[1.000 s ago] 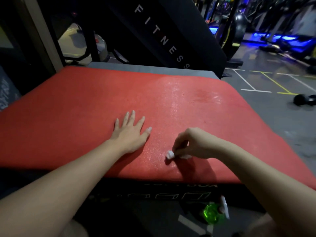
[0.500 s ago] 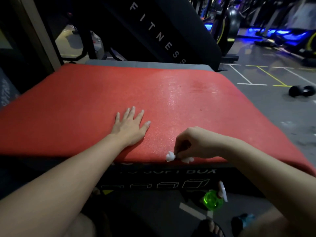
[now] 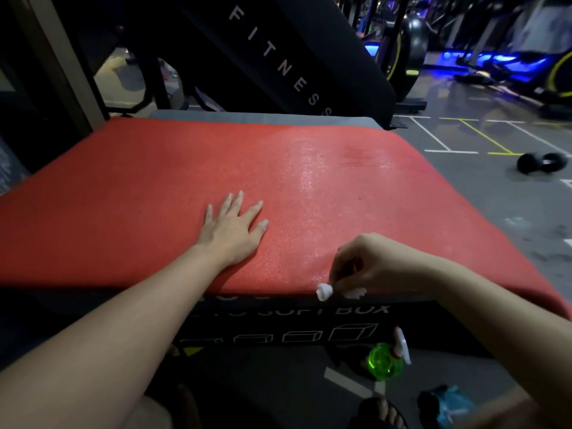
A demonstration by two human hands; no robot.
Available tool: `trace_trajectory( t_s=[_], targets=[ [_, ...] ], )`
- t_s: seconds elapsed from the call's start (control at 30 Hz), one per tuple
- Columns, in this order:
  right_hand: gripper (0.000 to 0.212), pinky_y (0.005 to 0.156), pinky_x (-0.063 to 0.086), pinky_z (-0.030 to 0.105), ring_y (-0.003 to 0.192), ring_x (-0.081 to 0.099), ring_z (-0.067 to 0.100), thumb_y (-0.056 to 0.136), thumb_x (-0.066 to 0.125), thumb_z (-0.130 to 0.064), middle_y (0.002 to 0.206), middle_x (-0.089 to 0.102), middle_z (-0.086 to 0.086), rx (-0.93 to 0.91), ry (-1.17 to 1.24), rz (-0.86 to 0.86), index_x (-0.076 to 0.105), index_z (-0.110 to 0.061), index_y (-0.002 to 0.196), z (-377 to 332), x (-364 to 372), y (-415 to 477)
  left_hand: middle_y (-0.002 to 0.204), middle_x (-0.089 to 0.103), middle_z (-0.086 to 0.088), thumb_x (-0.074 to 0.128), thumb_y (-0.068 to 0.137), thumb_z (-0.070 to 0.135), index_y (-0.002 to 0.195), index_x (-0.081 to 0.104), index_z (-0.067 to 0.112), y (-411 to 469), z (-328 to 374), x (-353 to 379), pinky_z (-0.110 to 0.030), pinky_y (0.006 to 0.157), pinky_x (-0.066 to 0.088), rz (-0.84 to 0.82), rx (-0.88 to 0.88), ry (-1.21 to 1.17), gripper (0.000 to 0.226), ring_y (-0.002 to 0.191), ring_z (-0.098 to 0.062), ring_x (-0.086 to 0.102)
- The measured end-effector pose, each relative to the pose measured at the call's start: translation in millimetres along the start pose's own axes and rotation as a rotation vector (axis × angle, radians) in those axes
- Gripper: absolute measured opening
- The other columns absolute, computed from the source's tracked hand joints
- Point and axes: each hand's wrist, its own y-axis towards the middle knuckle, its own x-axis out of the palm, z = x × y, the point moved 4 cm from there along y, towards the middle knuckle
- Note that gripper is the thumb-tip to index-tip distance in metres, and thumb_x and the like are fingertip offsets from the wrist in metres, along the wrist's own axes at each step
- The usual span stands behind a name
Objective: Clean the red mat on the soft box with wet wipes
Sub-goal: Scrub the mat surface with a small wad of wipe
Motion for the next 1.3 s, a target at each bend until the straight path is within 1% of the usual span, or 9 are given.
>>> trace_trajectory(
  t_s=[0.13,0.3,0.5,0.57,0.83,0.93,1.1,1.2,1.3],
  targets=[
    [0.008,0.057,0.047,0.018,0.060,0.061,0.000,0.082,0.079,-0.028,0.065,0.068,-0.013,0.037,0.005,0.228,0.072,-0.026,0.080,14.5,-8.1,31.3,0.172,0.000,-0.001,0.021,0.103,0.062,0.161,0.012,0.043,2.4,2.0,1.9,-0.055,0.125,-0.005,0.000,-0.005,0.014,0.061,0.158,-0.018,-0.004],
    [0.003,0.065,0.046,0.030,0.073,0.061,0.013,0.082,0.072,-0.021,0.078,0.064,-0.007,0.105,-0.122,0.507,0.071,-0.023,0.081,39.9,-24.6,66.0,0.172,0.002,-0.002,0.024,0.103,0.061,0.161,0.012,0.043,5.4,2.2,0.2,-0.056,0.125,-0.003,-0.018,0.002,0.029,0.062,0.158,-0.020,-0.002],
    [0.003,0.061,0.052,0.028,0.059,0.064,0.012,0.085,0.074,-0.015,0.068,0.072,0.006,0.052,0.211,-0.029,0.074,-0.012,0.085,26.8,-29.3,47.3,0.171,0.011,-0.002,0.033,0.104,0.055,0.159,0.028,0.037,29.5,12.3,-17.8,-0.048,0.127,0.005,0.061,0.078,0.024,0.058,0.157,-0.018,0.009],
    [0.003,0.064,0.053,0.029,0.060,0.064,0.012,0.085,0.075,-0.016,0.067,0.071,0.003,0.043,0.214,-0.093,0.074,-0.013,0.085,27.1,-29.4,42.1,0.171,0.014,-0.001,0.034,0.105,0.052,0.158,0.031,0.038,39.8,16.6,-19.7,-0.047,0.127,0.006,0.089,0.104,0.008,0.055,0.157,-0.017,0.010],
    [0.006,0.070,0.045,0.034,0.083,0.059,0.021,0.083,0.068,-0.017,0.087,0.061,-0.002,0.134,-0.138,0.475,0.067,-0.019,0.087,61.5,-44.5,98.4,0.170,0.016,-0.003,0.031,0.107,0.049,0.158,0.032,0.035,68.1,21.1,-17.6,-0.048,0.127,0.009,0.075,0.043,-0.074,0.054,0.157,-0.019,0.011],
    [0.004,0.069,0.047,0.031,0.079,0.062,0.017,0.082,0.069,-0.018,0.082,0.064,-0.005,0.098,-0.139,0.426,0.069,-0.020,0.086,60.7,-51.7,101.5,0.171,0.014,-0.002,0.030,0.107,0.050,0.159,0.029,0.035,75.3,20.7,-13.3,-0.048,0.127,0.008,0.063,0.063,-0.023,0.054,0.157,-0.018,0.010],
    [0.007,0.060,0.050,0.022,0.058,0.062,0.006,0.086,0.075,-0.027,0.066,0.070,-0.004,0.055,0.120,-0.009,0.073,-0.021,0.085,48.3,-52.8,80.8,0.170,0.016,-0.003,0.031,0.107,0.048,0.159,0.031,0.032,91.9,9.5,-15.9,-0.048,0.127,0.010,0.084,0.038,-0.035,0.055,0.157,-0.019,0.011],
    [0.018,0.058,0.046,0.019,0.065,0.064,0.006,0.083,0.075,-0.041,0.069,0.068,-0.007,0.100,0.009,0.136,0.070,-0.024,0.084,58.6,-57.4,97.5,0.170,0.015,-0.004,0.031,0.107,0.049,0.160,0.031,0.030,97.9,5.7,-14.1,-0.047,0.127,0.011,0.077,0.022,-0.042,0.056,0.157,-0.020,0.012],
    [0.005,0.066,0.041,0.028,0.084,0.062,0.018,0.085,0.071,-0.026,0.085,0.062,-0.007,0.133,-0.175,0.434,0.066,-0.023,0.087,76.6,-67.9,124.2,0.170,0.015,-0.005,0.031,0.107,0.049,0.160,0.031,0.028,104.2,1.6,-12.6,-0.046,0.127,0.011,0.086,0.027,-0.028,0.056,0.157,-0.021,0.012]
  ],
)
